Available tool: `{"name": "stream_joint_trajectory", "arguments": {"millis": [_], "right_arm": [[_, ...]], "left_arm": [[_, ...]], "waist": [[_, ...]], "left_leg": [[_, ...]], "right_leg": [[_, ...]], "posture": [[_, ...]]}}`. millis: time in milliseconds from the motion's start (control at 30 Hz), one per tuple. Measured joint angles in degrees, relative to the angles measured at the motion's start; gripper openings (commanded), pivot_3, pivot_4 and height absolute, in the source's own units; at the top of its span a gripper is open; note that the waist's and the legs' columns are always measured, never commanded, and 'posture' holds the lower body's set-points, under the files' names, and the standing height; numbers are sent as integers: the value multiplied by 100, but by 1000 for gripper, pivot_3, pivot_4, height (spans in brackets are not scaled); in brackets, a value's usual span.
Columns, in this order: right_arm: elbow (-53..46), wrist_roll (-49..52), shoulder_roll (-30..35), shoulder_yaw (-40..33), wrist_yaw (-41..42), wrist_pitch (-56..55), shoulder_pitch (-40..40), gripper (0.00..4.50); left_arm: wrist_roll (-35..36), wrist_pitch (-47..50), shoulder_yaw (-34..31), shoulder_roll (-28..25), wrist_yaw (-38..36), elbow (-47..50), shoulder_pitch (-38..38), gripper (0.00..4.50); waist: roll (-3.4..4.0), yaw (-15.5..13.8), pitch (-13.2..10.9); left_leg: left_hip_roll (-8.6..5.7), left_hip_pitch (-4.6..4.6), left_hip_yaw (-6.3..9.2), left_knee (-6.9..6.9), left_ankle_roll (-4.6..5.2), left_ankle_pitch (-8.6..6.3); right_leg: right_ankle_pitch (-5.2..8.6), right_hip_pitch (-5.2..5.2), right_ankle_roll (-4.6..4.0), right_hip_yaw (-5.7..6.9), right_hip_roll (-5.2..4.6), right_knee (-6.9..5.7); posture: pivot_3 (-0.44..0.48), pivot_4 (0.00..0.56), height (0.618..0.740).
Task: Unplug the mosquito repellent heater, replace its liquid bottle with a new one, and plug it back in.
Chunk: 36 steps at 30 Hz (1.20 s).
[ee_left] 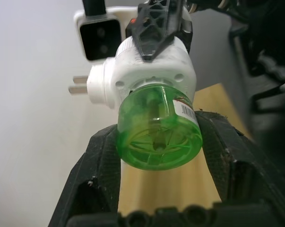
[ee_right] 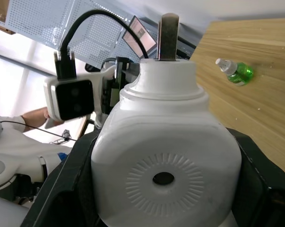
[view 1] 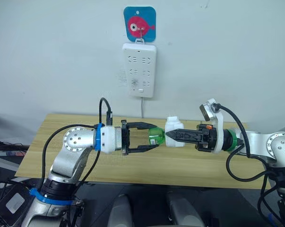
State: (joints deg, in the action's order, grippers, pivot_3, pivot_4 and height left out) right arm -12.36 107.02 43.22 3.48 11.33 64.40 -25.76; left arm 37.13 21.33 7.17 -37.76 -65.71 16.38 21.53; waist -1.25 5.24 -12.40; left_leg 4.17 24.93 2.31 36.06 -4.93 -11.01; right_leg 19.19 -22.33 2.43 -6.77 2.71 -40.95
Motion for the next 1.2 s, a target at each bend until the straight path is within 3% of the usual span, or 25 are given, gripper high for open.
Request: {"name": "stream_joint_trajectory", "arguments": {"millis": [100,133,233,400,533,633,767,900,1167,1200], "right_arm": [[-110,14,-106,35,58,22,-21,3051],[-140,16,-127,46,78,17,-44,3051],[-149,18,-127,47,96,16,-60,3048],[-134,51,-124,20,110,-21,-62,3044],[-99,5,-74,11,55,-12,-26,3043],[-66,-1,-49,-3,26,-5,-4,3043],[-67,-1,-80,-2,27,-4,-5,3043],[-68,-3,-98,1,30,-1,-8,3043],[-67,-5,-99,1,35,2,-9,3043],[-67,-5,-99,1,35,2,-10,3043]], "left_arm": [[1728,2570,-114,-488,120,-293,640,2240],[2027,3023,-170,-536,139,-403,768,2240],[2374,3612,-249,-515,315,-533,887,2240],[2468,3721,-430,-409,498,-456,831,2240],[1661,2835,-424,-594,328,-228,444,3532],[227,1187,-239,-972,-85,-233,-221,4483],[-1015,-980,-35,-502,-305,-269,-677,4500],[-1433,-2464,-162,236,-35,-284,-660,4500],[-1591,-3365,-254,504,101,-309,-576,4500],[-1591,-3399,-240,506,86,-325,-565,4313]], "waist": [[2,21,-3],[3,33,-3],[2,29,-4],[2,-3,-3],[3,-7,-4],[9,-9,-7],[2,-89,-10],[2,-131,-10],[2,-56,-10],[2,-51,-10]], "left_leg": [[0,0,14,0,0,0],[0,1,15,-1,0,0],[1,2,14,-3,0,0],[3,1,18,-6,0,0],[3,-1,14,-6,-1,0],[4,-4,2,-10,-1,0],[1,5,-3,-4,-1,0],[-6,6,-16,2,0,0],[-3,3,-14,-1,0,0],[-3,3,-14,-1,0,0]], "right_leg": [[0,0,0,16,4,-2],[0,0,0,17,4,-1],[0,0,0,17,3,2],[0,0,-1,20,4,2],[0,0,-2,15,3,2],[1,-2,-7,3,3,2],[1,-1,-7,2,-5,12],[1,0,-6,-12,-10,13],[0,-1,-5,-9,-6,9],[0,-1,-5,-9,-6,9]], "posture": [[-97,183,704],[-96,186,704],[-97,187,704],[-98,187,704],[-100,188,704],[-94,188,704],[-89,188,704],[-88,188,704],[-91,187,704],[-91,187,704]]}}
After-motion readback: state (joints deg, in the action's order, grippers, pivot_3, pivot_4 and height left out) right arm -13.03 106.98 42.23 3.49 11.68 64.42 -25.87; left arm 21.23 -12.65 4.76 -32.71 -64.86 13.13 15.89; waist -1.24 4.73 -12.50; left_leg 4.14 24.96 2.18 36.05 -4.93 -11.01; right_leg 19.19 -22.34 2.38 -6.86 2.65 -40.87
